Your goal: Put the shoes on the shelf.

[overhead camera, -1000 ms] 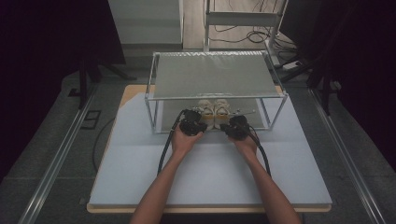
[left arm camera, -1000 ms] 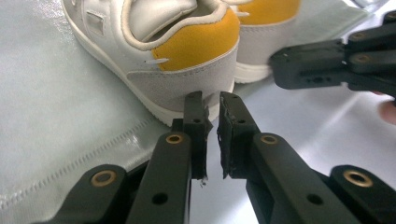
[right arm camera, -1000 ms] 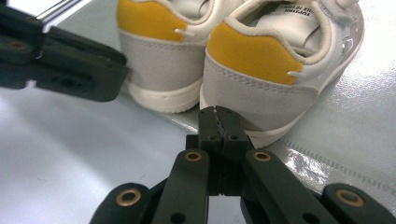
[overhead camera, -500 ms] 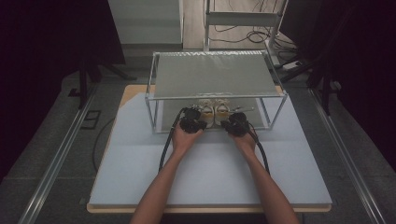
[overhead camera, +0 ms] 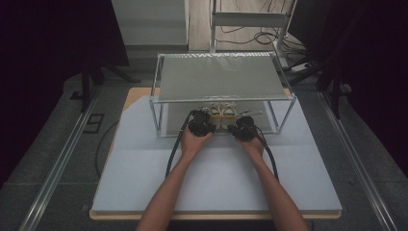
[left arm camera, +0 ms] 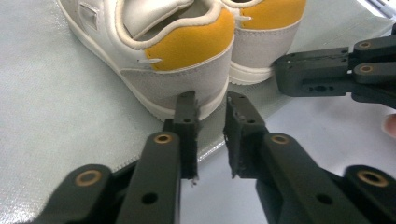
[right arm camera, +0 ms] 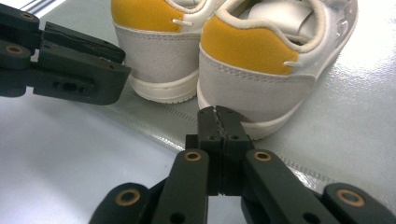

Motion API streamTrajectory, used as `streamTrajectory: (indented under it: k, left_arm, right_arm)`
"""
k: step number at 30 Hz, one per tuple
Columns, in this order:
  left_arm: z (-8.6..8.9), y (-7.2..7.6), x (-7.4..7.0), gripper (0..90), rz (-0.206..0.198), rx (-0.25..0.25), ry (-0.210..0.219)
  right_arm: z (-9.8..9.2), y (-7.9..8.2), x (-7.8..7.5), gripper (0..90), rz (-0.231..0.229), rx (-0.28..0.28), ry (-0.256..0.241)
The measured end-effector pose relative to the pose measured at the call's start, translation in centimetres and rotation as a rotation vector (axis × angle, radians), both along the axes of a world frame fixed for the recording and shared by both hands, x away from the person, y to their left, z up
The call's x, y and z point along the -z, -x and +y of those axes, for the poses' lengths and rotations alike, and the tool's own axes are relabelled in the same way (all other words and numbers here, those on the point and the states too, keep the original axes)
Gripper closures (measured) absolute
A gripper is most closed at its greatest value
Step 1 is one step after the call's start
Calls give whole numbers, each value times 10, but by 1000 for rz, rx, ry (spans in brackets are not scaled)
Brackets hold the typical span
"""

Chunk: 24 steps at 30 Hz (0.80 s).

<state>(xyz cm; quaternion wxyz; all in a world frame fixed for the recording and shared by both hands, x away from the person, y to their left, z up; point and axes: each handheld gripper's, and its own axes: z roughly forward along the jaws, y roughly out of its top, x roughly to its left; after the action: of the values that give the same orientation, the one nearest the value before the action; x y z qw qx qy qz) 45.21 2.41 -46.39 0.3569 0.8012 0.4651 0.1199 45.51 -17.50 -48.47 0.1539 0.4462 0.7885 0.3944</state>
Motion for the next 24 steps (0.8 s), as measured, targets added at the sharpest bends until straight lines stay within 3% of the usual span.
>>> streamTrajectory:
  k: [3,7,8,14,24]
  left_arm:
    - [5,8,-4,641,-34,17,-12]
    - [14,26,-9,543,-39,22,35]
    - [15,32,-9,541,-34,3,52]
    - [34,58,-12,482,-42,32,103]
    - [66,105,-5,429,-62,51,90]
  right_arm:
    - [-4,7,-4,843,-17,-8,-1]
    - [-14,19,-9,736,-44,-23,-14]
    - [-17,22,-10,715,-51,-31,-17]
    - [-32,45,-19,593,-75,-63,-41]
    - [-68,89,-23,498,-117,-72,-53]
